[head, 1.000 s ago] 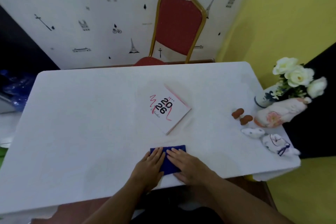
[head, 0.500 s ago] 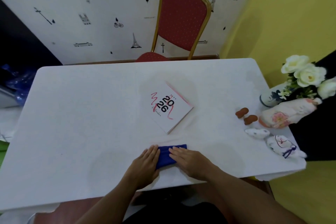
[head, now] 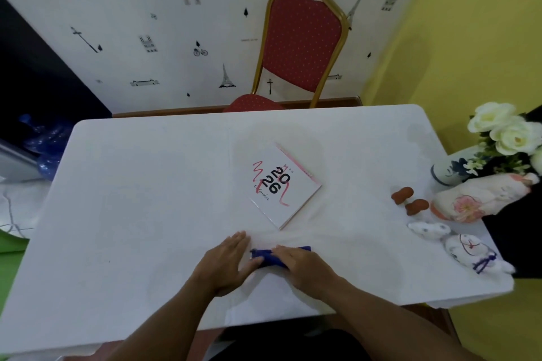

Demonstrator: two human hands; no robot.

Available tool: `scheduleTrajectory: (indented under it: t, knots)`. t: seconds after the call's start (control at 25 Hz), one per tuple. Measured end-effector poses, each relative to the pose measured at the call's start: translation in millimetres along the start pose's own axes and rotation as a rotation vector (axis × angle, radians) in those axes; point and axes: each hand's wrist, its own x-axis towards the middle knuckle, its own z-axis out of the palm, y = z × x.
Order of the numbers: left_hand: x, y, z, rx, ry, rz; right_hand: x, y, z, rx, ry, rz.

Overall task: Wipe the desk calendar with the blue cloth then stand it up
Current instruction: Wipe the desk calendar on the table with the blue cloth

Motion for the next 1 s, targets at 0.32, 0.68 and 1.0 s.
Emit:
scheduleTrajectory:
  t: [0.32, 0.68, 1.0]
  knots:
    - [68, -31, -42, 0.033, 0.144, -0.077, 62, 12, -79, 0.388, 0.253, 0.269]
    - [119, -55, -55, 0.065, 0.068, -0.058, 192, 55, -109, 0.223, 0.368, 0.462]
    - [125, -68, -41, 0.014, 0.107, -0.026, 219, 66, -36, 0.081, 0.06, 0.348]
